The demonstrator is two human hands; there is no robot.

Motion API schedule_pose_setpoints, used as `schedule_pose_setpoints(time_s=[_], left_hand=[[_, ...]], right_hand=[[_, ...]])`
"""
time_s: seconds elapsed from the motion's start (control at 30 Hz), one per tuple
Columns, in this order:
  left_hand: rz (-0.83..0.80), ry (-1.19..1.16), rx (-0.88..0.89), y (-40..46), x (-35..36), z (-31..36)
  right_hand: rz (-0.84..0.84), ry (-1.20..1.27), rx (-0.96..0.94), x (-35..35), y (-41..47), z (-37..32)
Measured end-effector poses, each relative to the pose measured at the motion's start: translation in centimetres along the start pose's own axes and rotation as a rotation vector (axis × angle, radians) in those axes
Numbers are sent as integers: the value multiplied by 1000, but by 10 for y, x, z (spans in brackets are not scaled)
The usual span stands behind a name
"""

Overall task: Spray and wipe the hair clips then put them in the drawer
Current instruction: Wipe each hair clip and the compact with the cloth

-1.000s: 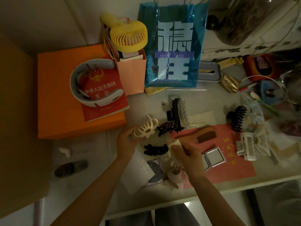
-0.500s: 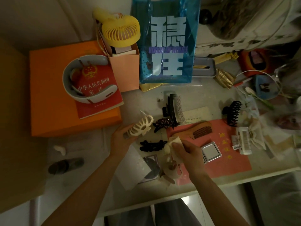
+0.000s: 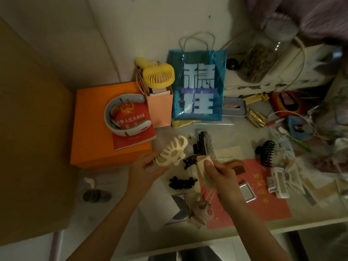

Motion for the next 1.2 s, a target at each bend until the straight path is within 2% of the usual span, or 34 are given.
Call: schedule_pose_setpoints(time_s=[0.37, 0.53, 0.77, 0.93, 1.2], left_hand=[[-50, 91, 332, -2, -10, 119], [-39, 213, 495, -1, -24, 179], [-51, 393, 565, -5, -36, 246], [-98, 468, 639, -8, -44, 290], [-142, 520, 931, 2, -54, 350]], right_hand=[[40, 35, -233, -24, -6, -130], [-49, 51, -409, -28, -16, -188], [-177, 39, -587, -32, -38, -250], [-226, 48, -631, -39, -56, -280], [-348, 134, -723, -54, -80, -319]])
Point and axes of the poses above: each hand's wrist, its own y-axis towards the middle knuckle, its own x-axis out of the palm, z = x × y, the point moved 1 cm from there along y, towards the middle knuckle, and after that the axes turned 6 degrees about -y, right-handed, at the moved point
